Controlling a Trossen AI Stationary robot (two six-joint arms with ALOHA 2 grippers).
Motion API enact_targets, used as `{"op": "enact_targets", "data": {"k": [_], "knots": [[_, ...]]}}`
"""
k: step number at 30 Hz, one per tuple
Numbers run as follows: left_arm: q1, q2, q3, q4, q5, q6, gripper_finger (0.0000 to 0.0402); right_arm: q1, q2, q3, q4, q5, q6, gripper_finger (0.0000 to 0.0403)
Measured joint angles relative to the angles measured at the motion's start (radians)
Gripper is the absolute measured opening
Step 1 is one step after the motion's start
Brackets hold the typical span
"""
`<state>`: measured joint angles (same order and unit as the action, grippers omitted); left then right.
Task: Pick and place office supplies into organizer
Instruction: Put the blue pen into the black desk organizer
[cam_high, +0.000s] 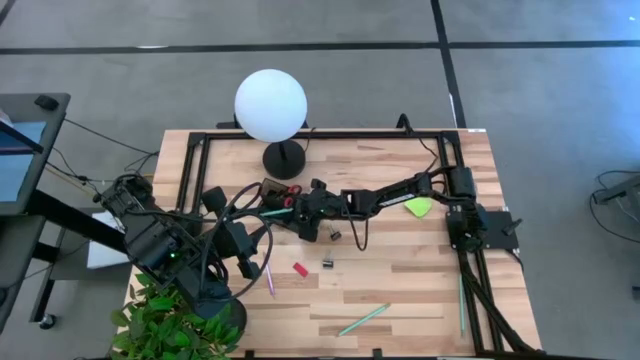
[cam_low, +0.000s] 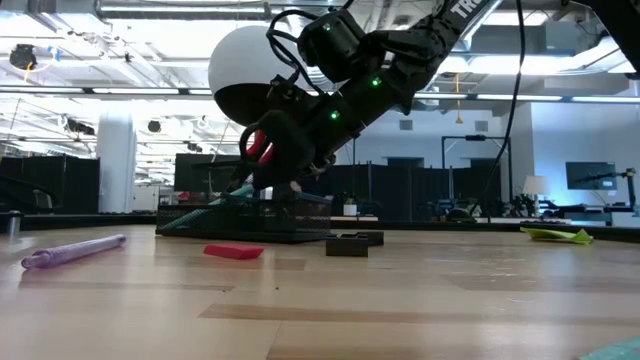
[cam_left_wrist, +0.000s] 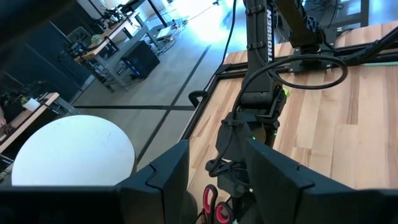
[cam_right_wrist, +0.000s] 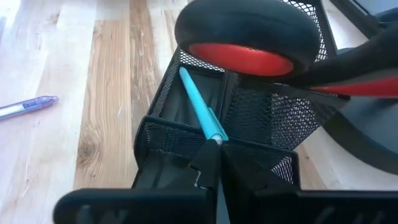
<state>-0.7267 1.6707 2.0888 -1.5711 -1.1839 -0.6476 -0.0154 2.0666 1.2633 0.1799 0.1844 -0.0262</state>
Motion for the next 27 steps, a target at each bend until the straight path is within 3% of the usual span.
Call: {"op": "enact_targets", "data": {"k": [11, 22, 27], "knots": [[0.0, 0.0, 0.0, 0.0, 0.0, 0.001, 0.0153, 0.044, 0.0, 0.0, 0.017, 0.007, -0.003, 0.0001], [0.0, 0.0, 0.0, 0.0, 0.0, 0.008, 0.0153, 0.099, 0.0, 0.0, 0.042, 0.141, -0.036, 0.0], [0.0, 0.0, 0.0, 0.0, 0.0, 0.008, 0.0153, 0.103, -0.016, -0.001, 0.068, 0.152, -0.038, 0.0]]}}
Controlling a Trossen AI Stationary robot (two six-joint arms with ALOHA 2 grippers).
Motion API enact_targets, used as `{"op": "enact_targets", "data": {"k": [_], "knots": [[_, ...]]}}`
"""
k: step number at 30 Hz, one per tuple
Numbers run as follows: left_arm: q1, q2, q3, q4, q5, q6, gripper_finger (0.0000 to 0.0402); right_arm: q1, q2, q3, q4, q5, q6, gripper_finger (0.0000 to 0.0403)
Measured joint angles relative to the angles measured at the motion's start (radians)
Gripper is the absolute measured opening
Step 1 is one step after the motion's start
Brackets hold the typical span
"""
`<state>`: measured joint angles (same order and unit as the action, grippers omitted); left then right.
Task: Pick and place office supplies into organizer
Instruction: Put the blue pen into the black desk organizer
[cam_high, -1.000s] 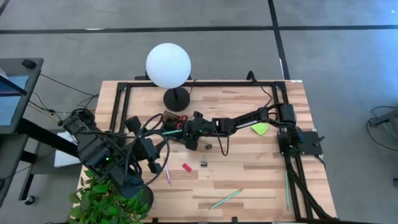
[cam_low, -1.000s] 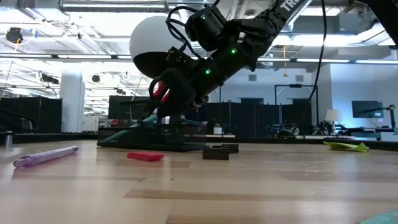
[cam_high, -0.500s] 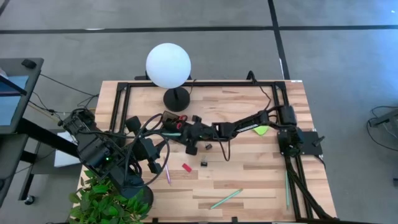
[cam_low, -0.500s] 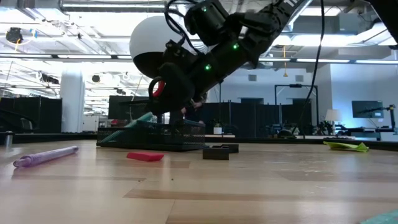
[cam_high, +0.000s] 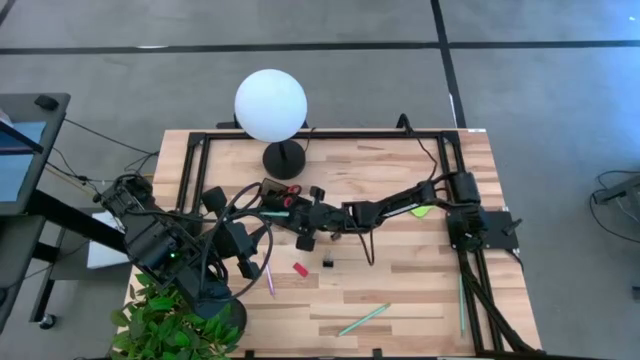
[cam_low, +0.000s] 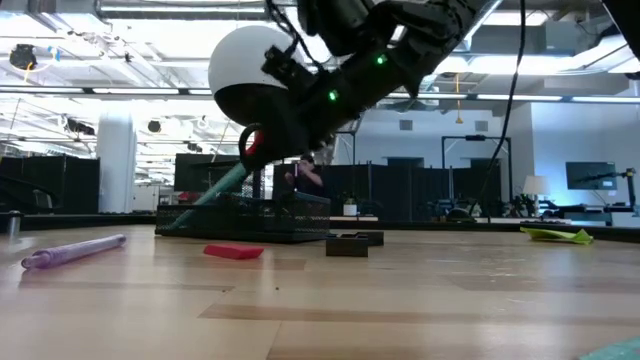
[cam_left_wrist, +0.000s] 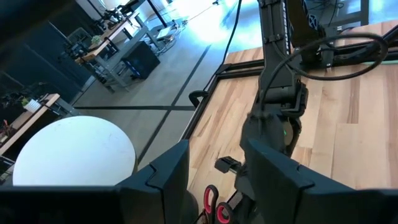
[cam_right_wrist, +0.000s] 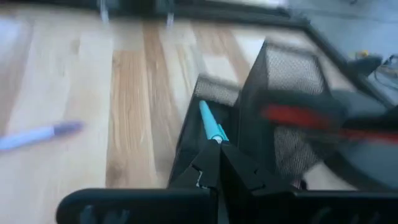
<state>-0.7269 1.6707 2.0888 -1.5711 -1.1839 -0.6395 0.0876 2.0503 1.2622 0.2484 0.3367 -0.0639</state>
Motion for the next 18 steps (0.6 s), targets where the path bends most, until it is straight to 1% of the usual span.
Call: {"op": "enact_targets", "data": {"k": [5, 12, 14, 16, 18], "knots": [[0.0, 0.0, 0.0, 0.0, 0.0, 0.0, 0.0153, 0.014, -0.033, 0.016, 0.053, -0.019, -0.036, 0.0], [0.0, 0.0, 0.0, 0.0, 0.003, -0.001, 0.0153, 0.045, -0.062, 0.102, 0.012, -0.014, -0.102, 0.0], [0.0, 0.0, 0.0, 0.0, 0.016, -0.001, 0.0153, 0.054, -0.069, 0.138, -0.023, 0.022, -0.127, 0.0], [0.0, 0.0, 0.0, 0.0, 0.027, -0.001, 0.0153, 0.062, -0.073, 0.177, -0.087, 0.118, -0.172, 0.0], [0.0, 0.0, 0.0, 0.0, 0.029, -0.002, 0.0153, 0.063, -0.087, 0.217, -0.215, 0.221, -0.21, 0.0]]}}
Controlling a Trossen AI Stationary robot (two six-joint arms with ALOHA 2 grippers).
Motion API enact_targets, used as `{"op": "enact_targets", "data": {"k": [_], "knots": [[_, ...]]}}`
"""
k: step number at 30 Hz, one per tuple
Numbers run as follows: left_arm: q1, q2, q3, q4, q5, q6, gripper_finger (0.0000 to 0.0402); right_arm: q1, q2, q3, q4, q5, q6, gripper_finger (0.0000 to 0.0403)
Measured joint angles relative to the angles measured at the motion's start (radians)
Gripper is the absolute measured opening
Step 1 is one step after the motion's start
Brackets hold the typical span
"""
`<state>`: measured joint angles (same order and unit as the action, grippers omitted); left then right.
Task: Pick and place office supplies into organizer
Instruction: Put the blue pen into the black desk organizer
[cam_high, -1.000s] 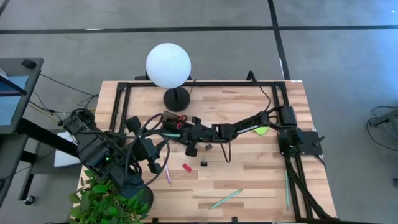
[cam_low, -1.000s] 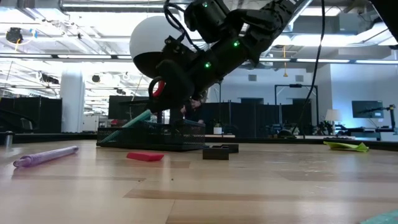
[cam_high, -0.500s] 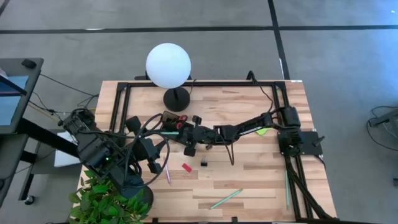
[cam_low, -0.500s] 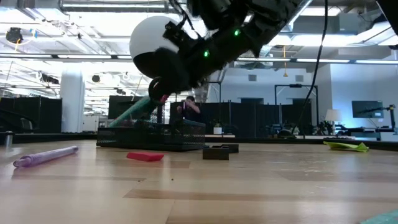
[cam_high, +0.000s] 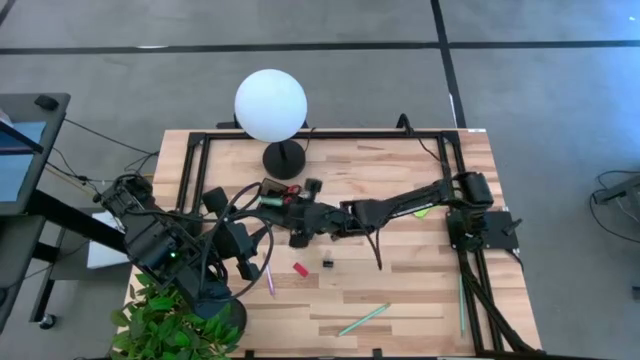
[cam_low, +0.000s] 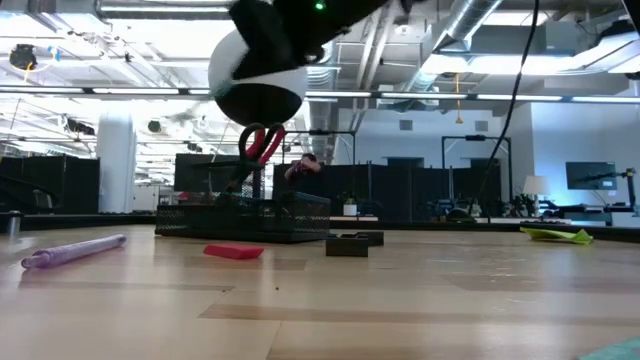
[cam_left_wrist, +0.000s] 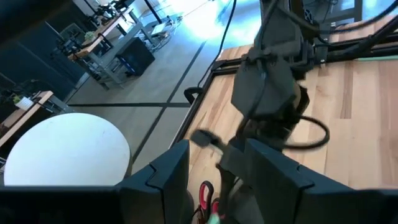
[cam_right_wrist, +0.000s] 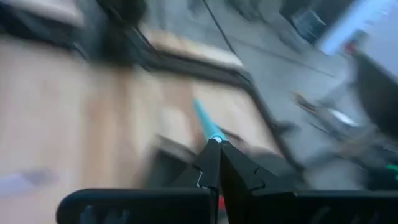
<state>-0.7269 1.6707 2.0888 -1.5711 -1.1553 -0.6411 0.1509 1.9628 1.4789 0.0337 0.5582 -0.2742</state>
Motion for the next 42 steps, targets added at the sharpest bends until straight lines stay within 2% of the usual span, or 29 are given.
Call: {"op": "enact_targets", "data": {"k": [5, 9, 13, 17, 21, 30, 42], "knots": [[0.0, 0.0, 0.0, 0.0, -0.002, -0.003, 0.0153, -0.016, -0.047, 0.117, -0.308, 0.06, -0.016, 0.0], [0.0, 0.0, 0.0, 0.0, -0.028, -0.023, 0.0153, -0.038, -0.079, 0.151, -0.391, 0.031, -0.015, 0.0], [0.0, 0.0, 0.0, 0.0, -0.031, -0.023, 0.0153, -0.085, -0.091, 0.154, -0.4, -0.104, 0.012, 0.0], [0.0, 0.0, 0.0, 0.0, -0.032, -0.023, 0.0153, -0.132, -0.094, 0.154, -0.4, -0.143, 0.047, 0.0], [0.0, 0.0, 0.0, 0.0, -0.034, -0.023, 0.0153, -0.161, -0.094, 0.154, -0.4, -0.233, 0.08, 0.0], [0.0, 0.0, 0.0, 0.0, -0.075, -0.009, 0.0153, -0.166, -0.094, 0.154, -0.426, -0.297, 0.093, 0.0], [0.0, 0.0, 0.0, 0.0, -0.076, -0.032, 0.0153, -0.18, -0.094, 0.153, -0.44, -0.307, 0.092, 0.0001]]}}
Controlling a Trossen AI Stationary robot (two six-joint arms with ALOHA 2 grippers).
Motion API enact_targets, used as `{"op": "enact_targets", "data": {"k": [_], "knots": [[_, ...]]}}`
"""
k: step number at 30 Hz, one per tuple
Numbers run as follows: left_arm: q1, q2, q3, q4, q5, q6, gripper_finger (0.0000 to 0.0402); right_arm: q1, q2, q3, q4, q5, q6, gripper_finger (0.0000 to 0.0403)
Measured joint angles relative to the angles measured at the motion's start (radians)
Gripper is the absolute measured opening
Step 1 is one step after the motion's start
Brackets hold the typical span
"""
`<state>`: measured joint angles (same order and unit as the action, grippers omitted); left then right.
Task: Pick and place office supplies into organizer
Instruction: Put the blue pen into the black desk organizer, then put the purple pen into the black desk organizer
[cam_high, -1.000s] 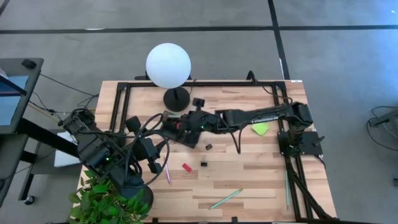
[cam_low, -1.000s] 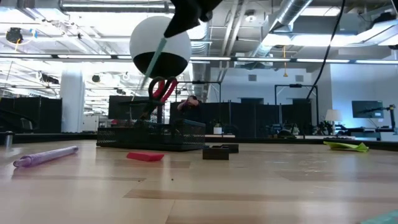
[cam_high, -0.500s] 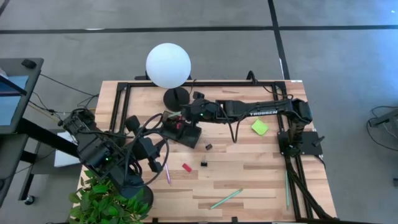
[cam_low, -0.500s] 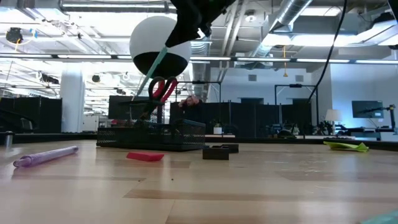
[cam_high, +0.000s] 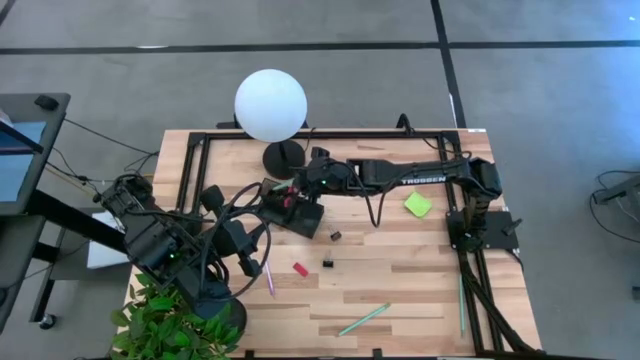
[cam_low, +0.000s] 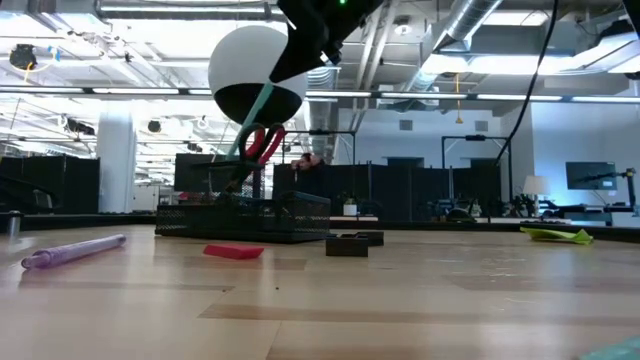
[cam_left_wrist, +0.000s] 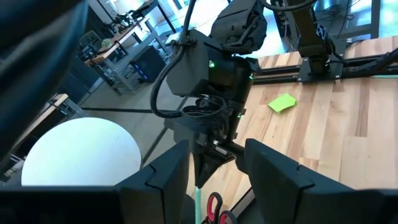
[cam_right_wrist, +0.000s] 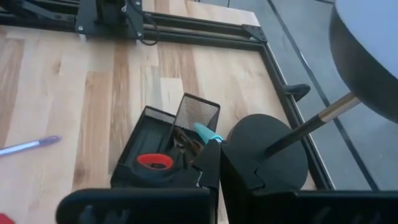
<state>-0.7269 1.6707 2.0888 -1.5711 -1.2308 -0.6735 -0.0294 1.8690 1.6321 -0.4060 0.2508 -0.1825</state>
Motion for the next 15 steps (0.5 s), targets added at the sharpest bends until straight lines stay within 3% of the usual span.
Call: {"op": "enact_targets", "data": {"k": [5, 15], "knots": [[0.0, 0.0, 0.0, 0.0, 0.0, 0.0, 0.0153, -0.001, 0.0, 0.0, -0.001, -0.018, 0.0, 0.0024], [0.0, 0.0, 0.0, 0.0, 0.0, 0.006, 0.0153, -0.002, 0.0, 0.0, 0.069, -0.018, -0.002, 0.0118]]}}
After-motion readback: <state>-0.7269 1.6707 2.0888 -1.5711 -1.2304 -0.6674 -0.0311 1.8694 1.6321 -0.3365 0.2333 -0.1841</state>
